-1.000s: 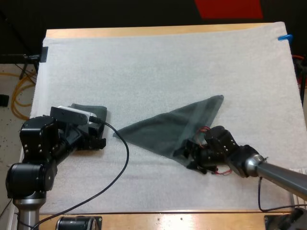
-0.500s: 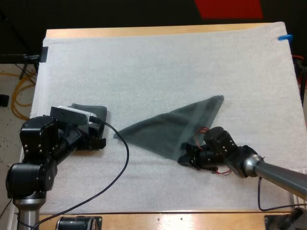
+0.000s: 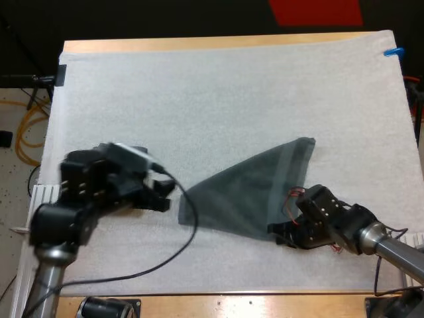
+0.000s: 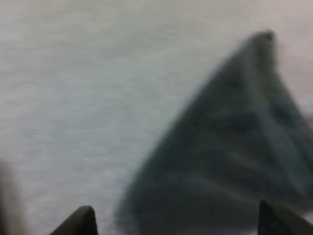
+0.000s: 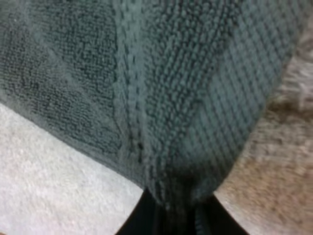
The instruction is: Pick towel from pile fold and stack
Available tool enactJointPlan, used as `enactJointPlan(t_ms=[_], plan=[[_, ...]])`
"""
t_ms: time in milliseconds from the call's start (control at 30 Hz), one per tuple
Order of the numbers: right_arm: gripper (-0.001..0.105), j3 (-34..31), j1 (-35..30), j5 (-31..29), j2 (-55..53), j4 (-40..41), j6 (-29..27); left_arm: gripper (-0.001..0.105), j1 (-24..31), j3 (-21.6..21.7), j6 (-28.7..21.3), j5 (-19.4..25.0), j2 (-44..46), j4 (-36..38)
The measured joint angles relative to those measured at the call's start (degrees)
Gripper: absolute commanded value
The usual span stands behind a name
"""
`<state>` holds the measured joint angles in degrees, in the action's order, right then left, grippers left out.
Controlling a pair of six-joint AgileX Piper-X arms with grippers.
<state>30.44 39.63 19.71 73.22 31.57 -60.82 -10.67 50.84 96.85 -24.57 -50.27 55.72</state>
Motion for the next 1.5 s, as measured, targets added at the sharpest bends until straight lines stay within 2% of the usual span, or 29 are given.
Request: enactJointPlan(t_ms=[200, 367, 600, 700, 933, 1033, 1133, 1367, 1500], plan=[[0.0, 0.0, 0.0, -0.45, -1.71, 2.1, -0.44, 0.065, -8.09, 0.0, 5.77, 0.33, -10.57, -0.08], [0.0, 0.0, 0.0, -1.38, -1.85, 3.58, -0.44, 0.065, -11.86, 0.0, 8.82, 6.97, -19.33, -0.08], [0.0, 0.0, 0.0, -1.52, -1.85, 3.84, -0.44, 0.065, -15.2, -0.14, 9.45, 10.67, -28.87, -0.49], [0.0, 0.0, 0.0, -1.52, -1.85, 3.85, -0.44, 0.065, -16.31, -1.71, 10.19, 12.93, -31.83, -2.07], [0.0, 0.0, 0.0, -1.52, -1.85, 3.85, -0.44, 0.064, -19.66, -9.14, 10.91, 15.23, -32.78, -8.49], [0.0, 0.0, 0.0, -1.52, -1.85, 3.85, -0.44, 0.058, -20.9, -10.86, 11.0, 15.25, -32.78, -11.07], [0.0, 0.0, 0.0, -1.52, -1.85, 3.85, -0.44, 0.044, -21.33, -11.15, 11.3, 15.84, -32.86, -12.42], [0.0, 0.0, 0.0, -1.52, -1.85, 3.85, -0.44, 0.0, -21.3, -10.78, 11.29, 16.66, -34.57, -12.8], [0.0, 0.0, 0.0, -1.52, -1.97, 3.86, -1.55, 0.0, -21.3, -10.46, 11.29, 16.53, -34.25, -12.23]])
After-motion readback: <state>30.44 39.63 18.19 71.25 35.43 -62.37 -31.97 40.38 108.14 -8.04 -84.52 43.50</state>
